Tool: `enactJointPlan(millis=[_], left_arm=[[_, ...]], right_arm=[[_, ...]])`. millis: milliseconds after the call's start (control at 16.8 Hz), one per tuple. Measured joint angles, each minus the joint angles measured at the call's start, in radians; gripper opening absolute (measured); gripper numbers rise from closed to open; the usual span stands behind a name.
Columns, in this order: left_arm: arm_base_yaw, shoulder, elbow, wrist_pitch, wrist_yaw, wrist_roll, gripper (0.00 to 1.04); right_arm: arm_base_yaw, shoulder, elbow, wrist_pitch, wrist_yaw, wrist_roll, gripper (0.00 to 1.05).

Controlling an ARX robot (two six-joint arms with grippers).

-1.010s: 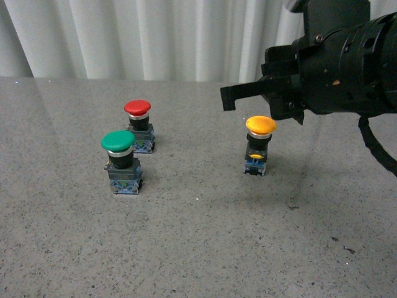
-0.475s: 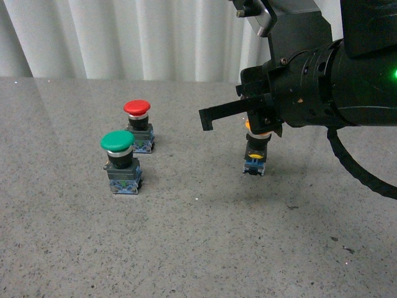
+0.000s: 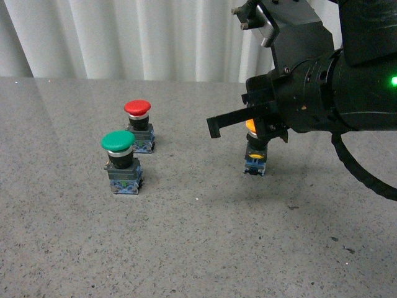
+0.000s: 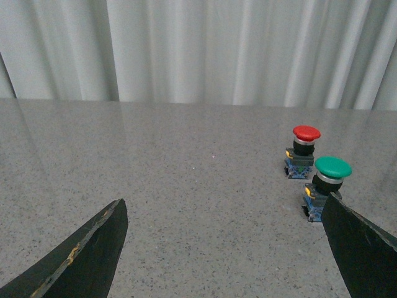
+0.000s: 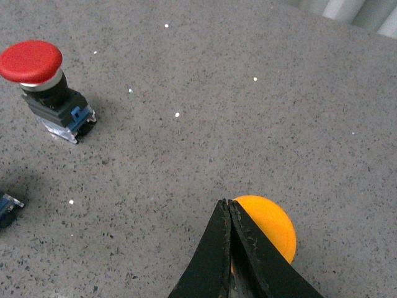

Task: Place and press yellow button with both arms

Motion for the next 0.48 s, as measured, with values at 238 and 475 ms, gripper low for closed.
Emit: enactJointPlan(millis=[238,475], left_arm=[[0.000,0.000,0.000,0.000,0.000,0.000,0.98],[0.000,0.000,0.000,0.000,0.000,0.000,0.98]], right_arm=[[0.001,0.017,-0.010,-0.002,0.002,-0.002,0.02],[0.000,0.035,-0.005,-0.023,0.018,-0.008,0.02]])
